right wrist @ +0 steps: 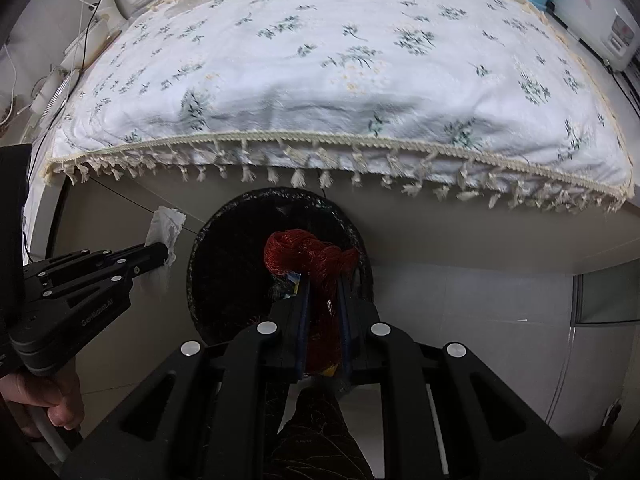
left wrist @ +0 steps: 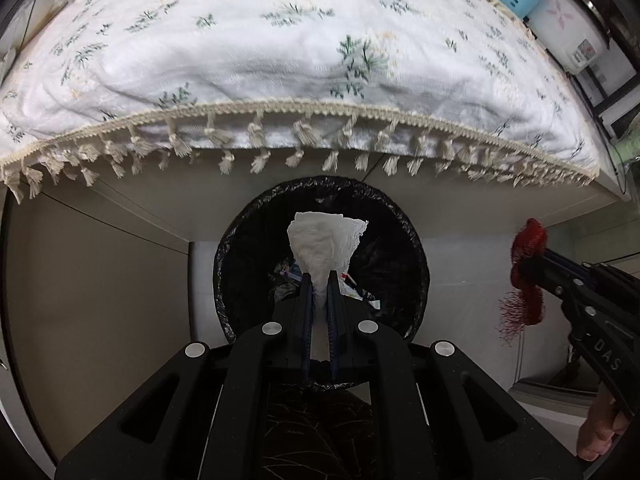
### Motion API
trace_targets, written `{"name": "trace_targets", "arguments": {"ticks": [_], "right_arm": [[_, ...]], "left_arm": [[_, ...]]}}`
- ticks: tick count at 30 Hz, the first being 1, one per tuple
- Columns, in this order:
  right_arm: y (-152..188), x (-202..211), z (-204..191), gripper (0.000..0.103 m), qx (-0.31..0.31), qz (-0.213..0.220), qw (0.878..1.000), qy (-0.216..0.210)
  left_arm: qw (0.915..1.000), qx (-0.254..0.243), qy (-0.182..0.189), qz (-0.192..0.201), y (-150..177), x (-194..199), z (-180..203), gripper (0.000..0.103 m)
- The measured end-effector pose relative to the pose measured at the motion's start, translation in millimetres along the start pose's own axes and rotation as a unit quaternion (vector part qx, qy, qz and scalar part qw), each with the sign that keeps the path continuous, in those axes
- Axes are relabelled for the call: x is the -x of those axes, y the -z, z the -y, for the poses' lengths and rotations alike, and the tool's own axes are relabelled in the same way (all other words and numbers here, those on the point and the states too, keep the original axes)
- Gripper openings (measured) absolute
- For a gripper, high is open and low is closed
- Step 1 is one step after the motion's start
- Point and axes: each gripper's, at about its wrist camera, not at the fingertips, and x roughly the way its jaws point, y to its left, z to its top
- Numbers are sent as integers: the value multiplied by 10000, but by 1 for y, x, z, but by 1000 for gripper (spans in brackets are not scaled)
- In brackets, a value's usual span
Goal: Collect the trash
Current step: 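Open the left tool over the bin while the right tool releases the red mesh bag, then raise both tools and move them back over the table toward the bubble wrap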
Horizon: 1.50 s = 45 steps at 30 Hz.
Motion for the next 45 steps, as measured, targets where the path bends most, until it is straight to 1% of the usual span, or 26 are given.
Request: {"name": "trace_targets", "arguments": {"ticks": [4,10,12,13,15,16,17,18,19,20,21,23,24,25,26,27,29,32,33,37,43,45], "right_arm": [[8,-1,12,12,-115,-86,9999,38],[19,3,27,12,-192,-105,9997,117],[22,5,31,12,-208,-115,9996,120],[23,5,32,12,-215,-119,9996,118],[24,5,32,12,-223,-114,9996,110],[24,5,32,12,-225,-113,9996,104],[24,5,32,12,-232,-114,9996,98],[24,4,33,13,-236,-115,9996,88],[23,4,33,13,-233,-117,9996,83],[23,4,32,13,-231,-119,9996,77],[22,3,30,13,-226,-117,9997,63],[20,2,27,13,-207,-112,9997,49],[19,0,25,13,-192,-113,9997,42],[18,0,24,13,-178,-116,9998,31],[16,-1,22,13,-159,-119,9998,21],[15,-1,21,13,-140,-121,9998,3],[13,-3,17,13,-98,-128,9999,-35],[8,-9,7,13,-18,-138,9999,-97],[7,-11,2,13,24,-146,9998,-124],[1,-22,-17,13,182,-164,9995,-200],[-7,-39,-44,13,451,-248,9983,-266],[-8,-44,-52,15,521,-284,9979,-272]], "left_arm": [[9999,-41,18,-92,2,-14,8,6],[9999,-121,75,-94,1,-28,23,6],[9998,-155,123,-63,0,-30,27,8],[9997,-176,136,-40,0,-30,30,10],[9997,-168,180,12,0,-28,32,11],[9996,-171,213,23,0,-27,33,16],[9996,-170,215,46,0,-26,34,24],[9996,-160,205,75,1,-25,34,30],[9996,-131,204,118,1,-23,33,39],[9997,-109,192,140,0,-21,32,45],[9997,-84,168,166,-1,-19,31,48],[9996,-36,170,227,-2,-16,28,59],[9995,-18,174,255,-3,-13,27,60],[9995,-1,169,282,-3,-11,25,66],[9995,21,142,295,-4,-9,22,73],[9994,58,120,323,-4,-7,20,76],[9991,116,115,391,-5,-2,14,86],[9984,210,48,520,-5,5,5,96],[9981,246,18,566,-4,9,1,97],[9972,400,-71,626,-1,18,-16,97],[9956,617,-315,629,10,27,-45,97],[9949,692,-382,619,14,29,-54,97]]}}
